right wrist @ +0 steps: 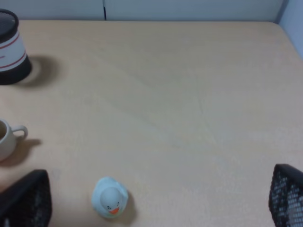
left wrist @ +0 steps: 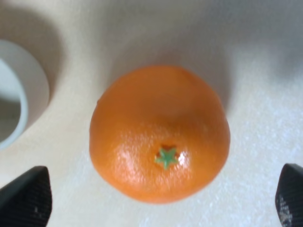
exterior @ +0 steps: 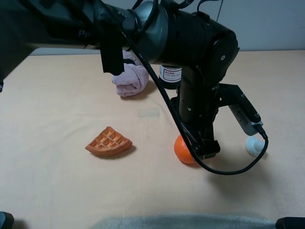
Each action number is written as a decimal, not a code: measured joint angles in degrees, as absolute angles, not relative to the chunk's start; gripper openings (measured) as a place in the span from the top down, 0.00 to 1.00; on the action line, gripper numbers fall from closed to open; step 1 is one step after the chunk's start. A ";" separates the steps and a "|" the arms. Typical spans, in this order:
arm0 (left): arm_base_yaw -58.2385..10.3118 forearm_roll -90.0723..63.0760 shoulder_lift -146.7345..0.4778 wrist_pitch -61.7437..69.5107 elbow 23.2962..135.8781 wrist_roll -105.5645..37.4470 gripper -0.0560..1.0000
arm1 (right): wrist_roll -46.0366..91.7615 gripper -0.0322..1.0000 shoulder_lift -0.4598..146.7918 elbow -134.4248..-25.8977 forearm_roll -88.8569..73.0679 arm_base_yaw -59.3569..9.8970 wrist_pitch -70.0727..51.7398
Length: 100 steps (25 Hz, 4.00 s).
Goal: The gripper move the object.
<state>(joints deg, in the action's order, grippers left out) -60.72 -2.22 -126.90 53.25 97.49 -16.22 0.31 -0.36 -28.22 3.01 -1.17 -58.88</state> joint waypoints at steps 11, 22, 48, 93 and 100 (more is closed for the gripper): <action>-60.72 -0.49 -126.28 66.15 107.24 -13.33 0.06 | 0.31 0.30 -0.36 -28.22 3.01 -1.17 -58.88; -60.72 3.91 -122.63 66.45 109.98 -11.43 0.06 | 0.31 0.30 -0.36 -28.22 3.01 -1.17 -58.88; -60.59 8.02 -103.81 66.67 109.13 -8.78 0.06 | 0.31 0.30 -0.36 -28.22 3.01 -1.17 -58.88; -45.92 7.28 -31.38 66.77 53.45 1.64 0.01 | 0.31 0.30 -0.36 -28.22 3.01 -1.17 -58.88; -27.51 5.11 -15.73 64.52 39.78 1.64 0.01 | 0.31 0.30 -0.36 -28.22 3.01 -1.17 -58.88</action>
